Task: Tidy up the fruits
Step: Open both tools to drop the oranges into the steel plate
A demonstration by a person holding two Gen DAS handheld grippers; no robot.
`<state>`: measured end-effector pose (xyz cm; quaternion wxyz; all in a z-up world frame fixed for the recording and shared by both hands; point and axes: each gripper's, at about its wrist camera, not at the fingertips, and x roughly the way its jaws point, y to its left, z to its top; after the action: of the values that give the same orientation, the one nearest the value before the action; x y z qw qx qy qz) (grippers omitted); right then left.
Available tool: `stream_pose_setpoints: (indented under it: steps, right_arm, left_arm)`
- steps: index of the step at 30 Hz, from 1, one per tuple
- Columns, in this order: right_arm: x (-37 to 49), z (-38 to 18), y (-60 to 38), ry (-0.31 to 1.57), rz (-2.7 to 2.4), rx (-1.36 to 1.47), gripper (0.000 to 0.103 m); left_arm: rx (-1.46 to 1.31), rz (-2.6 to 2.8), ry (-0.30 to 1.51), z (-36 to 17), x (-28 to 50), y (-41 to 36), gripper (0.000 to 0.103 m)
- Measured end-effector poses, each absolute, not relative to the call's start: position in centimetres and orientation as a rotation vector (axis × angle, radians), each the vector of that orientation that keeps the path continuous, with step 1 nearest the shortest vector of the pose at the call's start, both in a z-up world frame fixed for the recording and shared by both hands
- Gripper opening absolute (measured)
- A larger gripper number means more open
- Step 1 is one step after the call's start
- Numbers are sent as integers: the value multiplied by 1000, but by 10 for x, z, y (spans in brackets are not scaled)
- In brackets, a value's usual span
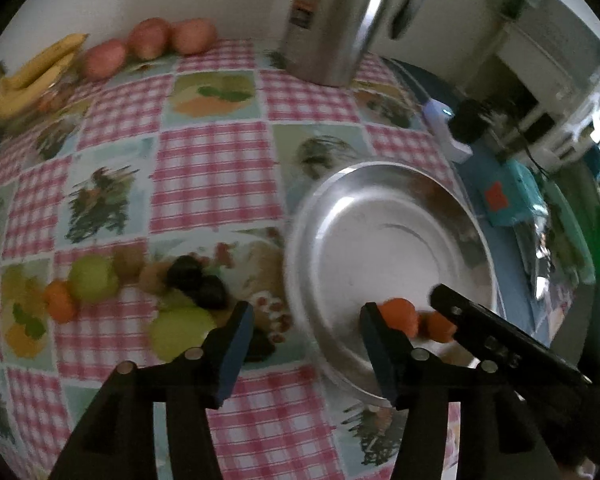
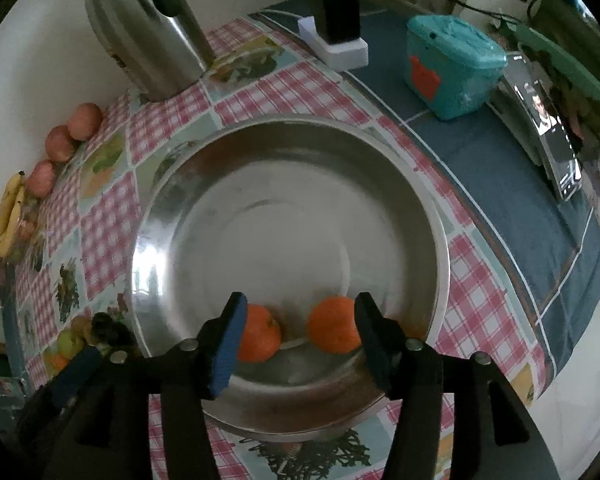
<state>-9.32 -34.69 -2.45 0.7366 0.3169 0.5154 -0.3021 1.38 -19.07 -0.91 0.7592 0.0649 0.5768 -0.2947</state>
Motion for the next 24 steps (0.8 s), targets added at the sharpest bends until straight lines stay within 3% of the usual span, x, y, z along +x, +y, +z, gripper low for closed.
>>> stream_pose_setpoints:
  steps: [2,5,21,24]
  right_arm:
    - [-92,-21,-345,1126,-658,682,58]
    - [-89,-19,-342,1122,-650,658,69]
    - [-48,-13,-276,1159,-421,491,70]
    - [-43,-14,-266,1159,-404,468,82]
  left_arm:
    - [120,-596,1267,-9,22,-181,63]
    - [91,-526,1269,-9,32,-164,71]
    - [47,-295,1211,1,71,-84,97]
    - [10,-272,1197,5,76,-69,99]
